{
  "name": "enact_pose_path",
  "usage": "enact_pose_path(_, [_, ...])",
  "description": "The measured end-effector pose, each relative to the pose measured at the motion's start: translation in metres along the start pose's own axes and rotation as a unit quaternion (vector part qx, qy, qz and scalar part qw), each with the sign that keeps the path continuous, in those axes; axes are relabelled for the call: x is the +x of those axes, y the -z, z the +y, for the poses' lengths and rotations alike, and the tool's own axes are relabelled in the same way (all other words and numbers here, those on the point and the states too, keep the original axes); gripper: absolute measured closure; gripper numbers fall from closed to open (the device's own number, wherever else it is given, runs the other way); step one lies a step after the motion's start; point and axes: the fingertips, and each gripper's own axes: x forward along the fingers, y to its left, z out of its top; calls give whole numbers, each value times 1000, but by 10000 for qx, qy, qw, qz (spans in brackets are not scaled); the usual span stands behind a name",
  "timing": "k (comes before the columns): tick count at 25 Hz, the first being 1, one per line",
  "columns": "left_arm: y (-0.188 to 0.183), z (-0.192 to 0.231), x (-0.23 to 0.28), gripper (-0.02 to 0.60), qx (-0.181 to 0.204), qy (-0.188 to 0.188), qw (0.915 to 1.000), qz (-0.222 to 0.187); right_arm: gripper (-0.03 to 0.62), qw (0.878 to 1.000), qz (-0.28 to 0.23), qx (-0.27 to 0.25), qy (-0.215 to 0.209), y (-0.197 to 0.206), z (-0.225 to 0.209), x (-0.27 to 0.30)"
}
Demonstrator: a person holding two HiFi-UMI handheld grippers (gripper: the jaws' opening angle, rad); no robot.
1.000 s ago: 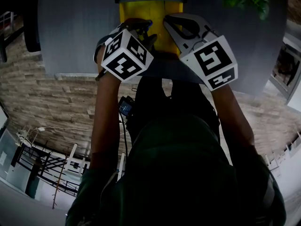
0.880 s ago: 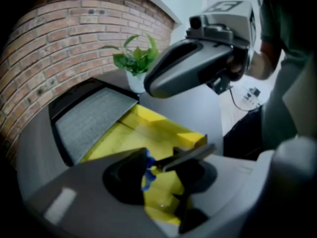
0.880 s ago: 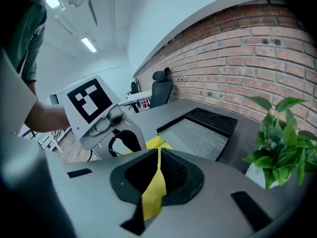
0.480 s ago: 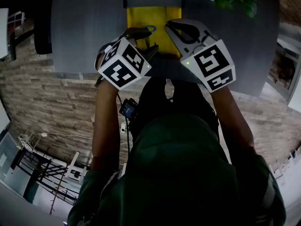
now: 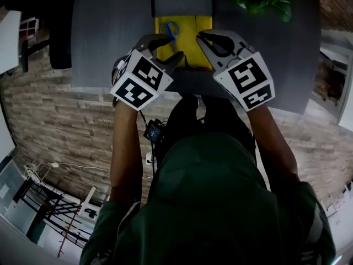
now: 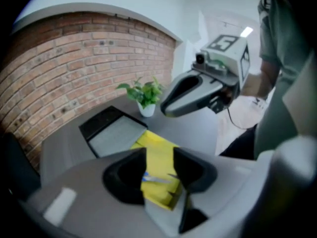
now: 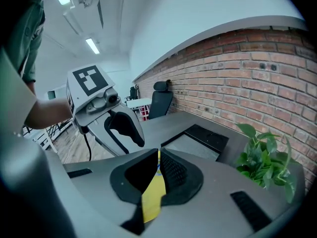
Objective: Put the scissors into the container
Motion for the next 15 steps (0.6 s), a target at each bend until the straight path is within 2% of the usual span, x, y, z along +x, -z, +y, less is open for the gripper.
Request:
enact_pose_path(4, [-44, 6, -35, 419, -58, -339, 9965, -764, 586, 9996, -217, -110, 111, -19, -4, -22])
enact_pose_path(7, [-68, 8, -65, 467, -110, -484, 9897, -1344, 586, 9988, -457, -146, 78, -38, -1, -35])
enact_pose_path(12, [-96, 7, -118, 578, -77, -750, 9724, -2209, 588, 9942, -1037, -230, -158, -77, 12, -59])
enact_pose_path(15, [-106, 2, -149, 580, -122, -818, 9604, -2660, 588, 9912, -1258, -376, -154, -97, 20, -76])
